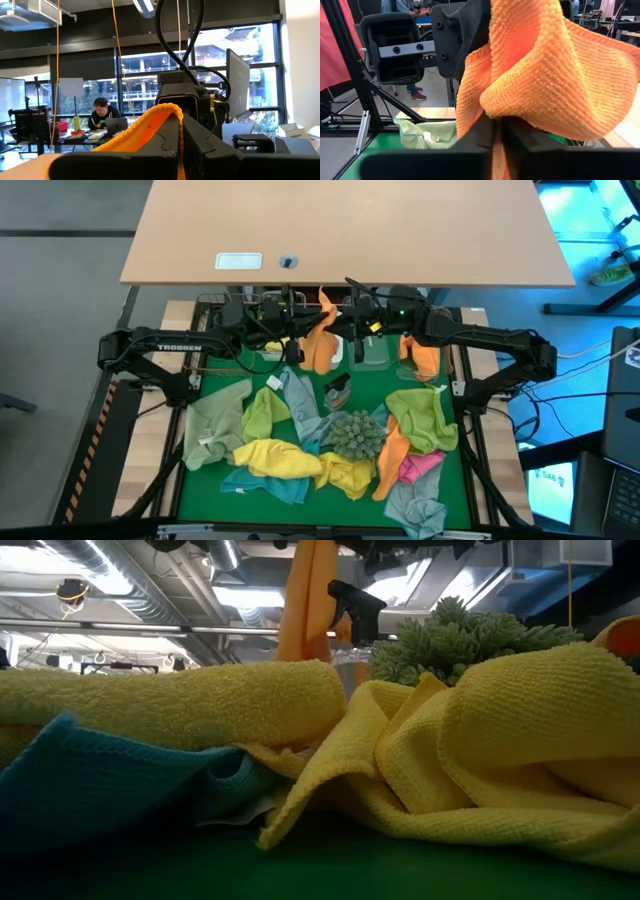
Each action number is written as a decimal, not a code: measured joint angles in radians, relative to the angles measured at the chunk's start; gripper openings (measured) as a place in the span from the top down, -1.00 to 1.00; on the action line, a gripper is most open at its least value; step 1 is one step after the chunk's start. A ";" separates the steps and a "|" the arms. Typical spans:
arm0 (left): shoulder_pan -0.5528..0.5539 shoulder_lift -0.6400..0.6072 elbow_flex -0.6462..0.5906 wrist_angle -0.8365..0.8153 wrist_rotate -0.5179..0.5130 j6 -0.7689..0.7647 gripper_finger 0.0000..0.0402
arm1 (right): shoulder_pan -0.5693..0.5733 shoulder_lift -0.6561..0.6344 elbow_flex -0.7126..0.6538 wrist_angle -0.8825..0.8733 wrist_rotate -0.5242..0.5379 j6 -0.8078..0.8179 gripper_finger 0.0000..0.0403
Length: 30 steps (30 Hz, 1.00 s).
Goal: Sort microfiber towel by color & place in baskets
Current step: Put the left orange microfiber towel into the right transparent bin
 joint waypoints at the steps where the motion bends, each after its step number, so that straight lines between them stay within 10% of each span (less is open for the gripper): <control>1: 0.000 0.000 0.000 0.000 0.000 0.000 1.00 | 0.000 0.000 0.000 0.000 0.000 -0.002 0.95; 19: 0.000 0.000 0.000 0.000 -0.001 -0.018 0.65 | -0.070 -0.142 0.000 -0.217 0.014 -0.009 0.97; 30: 0.000 -0.001 0.000 -0.112 -0.001 -0.031 0.47 | -0.171 -0.415 0.000 -0.510 0.232 -0.033 0.99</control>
